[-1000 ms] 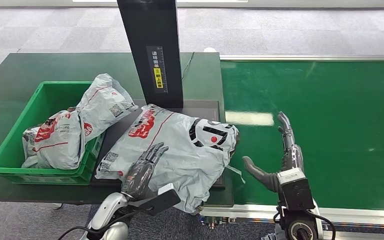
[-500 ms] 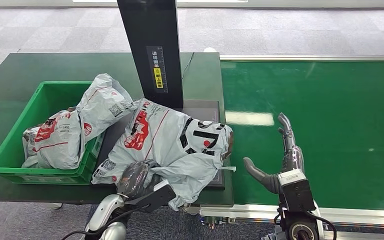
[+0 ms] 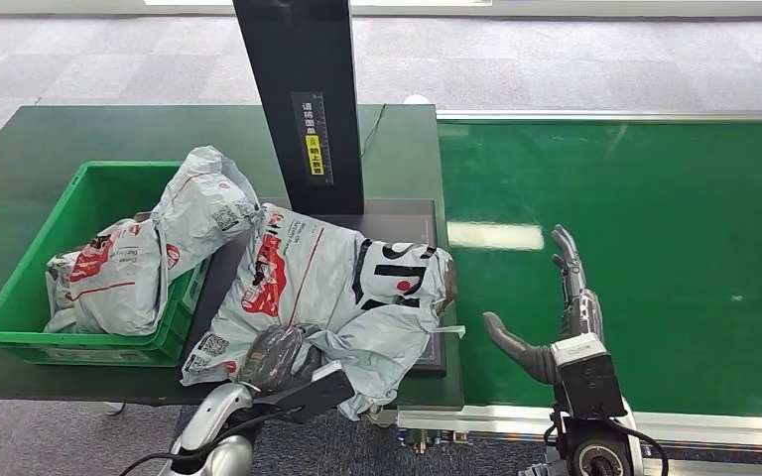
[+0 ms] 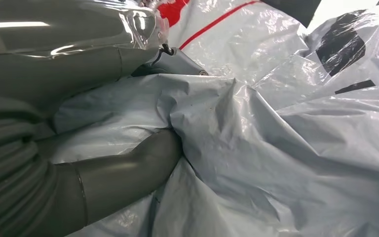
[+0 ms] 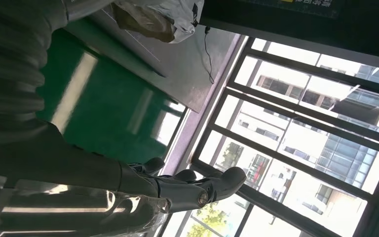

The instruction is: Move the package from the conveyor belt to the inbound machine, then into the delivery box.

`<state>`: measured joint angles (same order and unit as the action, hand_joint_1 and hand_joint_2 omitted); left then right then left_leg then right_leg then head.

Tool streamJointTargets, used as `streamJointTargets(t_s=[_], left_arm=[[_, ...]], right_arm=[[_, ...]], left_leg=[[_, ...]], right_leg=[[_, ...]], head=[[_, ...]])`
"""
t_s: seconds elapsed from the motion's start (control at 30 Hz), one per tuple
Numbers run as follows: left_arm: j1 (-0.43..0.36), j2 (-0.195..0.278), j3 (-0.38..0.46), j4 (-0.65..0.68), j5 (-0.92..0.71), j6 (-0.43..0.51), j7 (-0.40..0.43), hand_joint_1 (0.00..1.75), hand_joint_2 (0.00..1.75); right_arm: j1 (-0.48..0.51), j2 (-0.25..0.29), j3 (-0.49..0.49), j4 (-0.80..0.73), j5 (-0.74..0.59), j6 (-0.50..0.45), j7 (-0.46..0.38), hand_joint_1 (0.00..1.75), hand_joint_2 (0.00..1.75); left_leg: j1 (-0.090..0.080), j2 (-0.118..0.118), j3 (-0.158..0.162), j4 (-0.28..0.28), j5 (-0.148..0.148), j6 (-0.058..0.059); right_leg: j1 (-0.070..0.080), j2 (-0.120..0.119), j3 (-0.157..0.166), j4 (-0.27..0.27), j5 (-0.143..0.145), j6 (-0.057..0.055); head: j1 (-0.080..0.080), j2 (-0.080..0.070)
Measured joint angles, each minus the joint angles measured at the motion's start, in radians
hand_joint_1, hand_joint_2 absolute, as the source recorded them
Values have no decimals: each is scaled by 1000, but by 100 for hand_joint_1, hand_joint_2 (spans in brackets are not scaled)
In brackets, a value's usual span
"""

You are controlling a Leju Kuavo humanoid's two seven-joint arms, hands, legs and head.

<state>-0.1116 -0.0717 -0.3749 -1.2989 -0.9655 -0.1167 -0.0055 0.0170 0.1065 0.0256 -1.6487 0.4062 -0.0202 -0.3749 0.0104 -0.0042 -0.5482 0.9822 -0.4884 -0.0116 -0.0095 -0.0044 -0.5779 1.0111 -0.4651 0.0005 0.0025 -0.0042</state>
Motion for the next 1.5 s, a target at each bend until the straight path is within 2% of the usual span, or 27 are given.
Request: streamJointTargets(t_s=[0.1,0.17,0.43,0.53,0.8,1.07,1.17,1.23,1.3,1.4,1.5], left_arm=[[0,1,1,7,53,21,-73,175,175],[5,2,2,6,91,79,-141,175,175],[36,2,39,-117,230,458,-421,175,175],[61,1,49,-190,291,531,-499,175,175],[108,0,54,-366,305,688,-608,175,175],[115,1,56,-426,274,730,-649,175,175],[109,-19,108,-500,154,735,-678,175,175],[74,-42,195,-551,12,737,-632,175,175],[19,-45,262,-536,-80,733,-490,175,175],[-72,-24,324,-435,-125,710,-250,175,175],[-152,3,391,-312,-134,677,-122,175,175]], right_arm=[[1,-1,0,0,0,0,0,0,175],[2,-2,0,0,1,0,0,0,175],[3,-14,4,2,-8,-1,-6,0,175],[-7,-24,11,10,-19,-4,-14,0,175],[-51,-58,46,60,-57,-25,-27,0,175],[-64,-77,61,83,-73,-35,-36,0,175],[-64,-97,71,97,-90,-54,-45,0,175],[-56,-113,78,106,-97,-74,-49,0,175],[-37,-117,78,102,-90,-87,-47,0,175],[-5,-118,77,77,-69,-88,-38,0,175],[12,-118,73,57,-57,-86,-33,0,175]], left_leg=[[0,0,0,0,0,0],[0,0,0,0,0,0],[0,0,-1,0,0,0],[0,0,-1,0,0,0],[0,0,-1,0,0,0],[0,-1,-1,0,0,0],[0,-1,-1,0,0,0],[0,-1,-1,0,0,0],[0,-1,0,0,0,0],[0,-1,0,0,1,-1],[1,1,1,0,1,-1]], right_leg=[[0,0,0,0,0,0],[0,0,0,0,0,0],[0,0,-1,0,0,0],[0,0,-1,0,0,0],[0,0,-1,0,0,0],[0,0,-1,0,0,0],[0,0,-1,0,0,0],[0,0,-1,0,0,0],[0,-1,0,0,0,0],[0,0,0,0,0,0],[1,0,0,1,1,-1]], head=[[0,0],[0,0],[0,0],[0,0],[0,0],[0,0],[0,0],[0,0],[0,0],[0,0],[0,0]])
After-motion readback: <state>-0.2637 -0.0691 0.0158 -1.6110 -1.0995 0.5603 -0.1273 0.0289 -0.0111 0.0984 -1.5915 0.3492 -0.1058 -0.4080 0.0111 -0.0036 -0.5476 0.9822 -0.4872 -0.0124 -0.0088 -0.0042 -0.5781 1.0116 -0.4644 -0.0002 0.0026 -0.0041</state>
